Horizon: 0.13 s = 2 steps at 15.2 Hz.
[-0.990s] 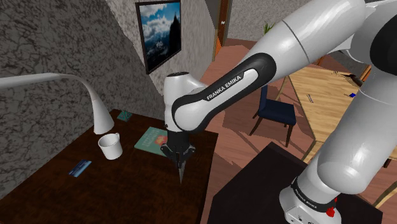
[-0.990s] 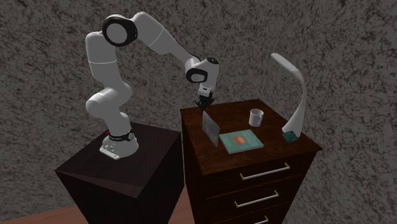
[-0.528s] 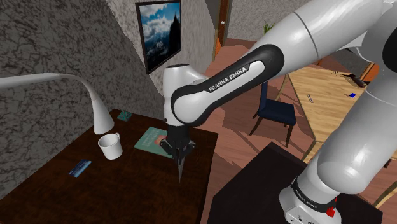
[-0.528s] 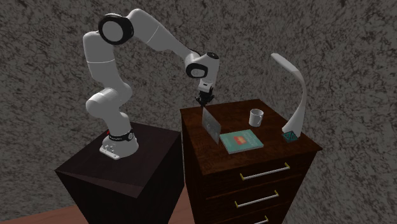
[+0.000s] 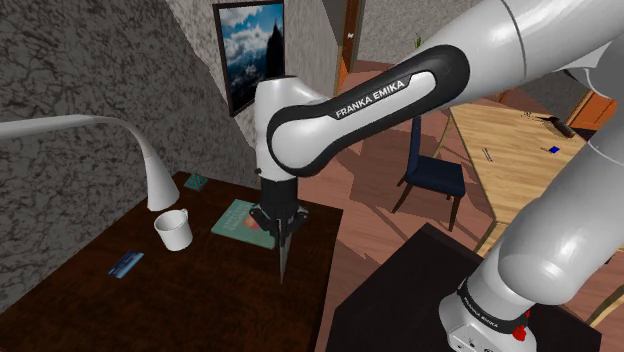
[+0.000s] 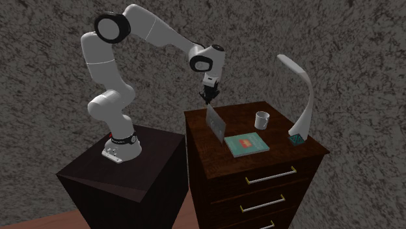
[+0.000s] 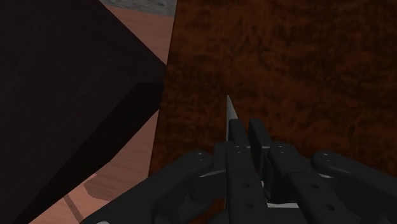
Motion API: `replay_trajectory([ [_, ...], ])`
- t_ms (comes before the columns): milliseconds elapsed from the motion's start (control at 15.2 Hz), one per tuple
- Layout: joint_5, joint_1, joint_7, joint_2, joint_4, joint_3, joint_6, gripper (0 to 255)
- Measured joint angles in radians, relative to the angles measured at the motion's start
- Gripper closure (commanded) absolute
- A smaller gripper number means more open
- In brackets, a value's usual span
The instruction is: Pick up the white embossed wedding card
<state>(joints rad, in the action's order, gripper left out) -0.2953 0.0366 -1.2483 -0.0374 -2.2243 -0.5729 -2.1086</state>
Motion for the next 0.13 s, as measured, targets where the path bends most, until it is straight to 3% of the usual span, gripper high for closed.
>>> replay_trajectory([
  [132, -0.004, -0.001, 0.001, -0.013, 0.009, 0.002, 0.021, 255],
])
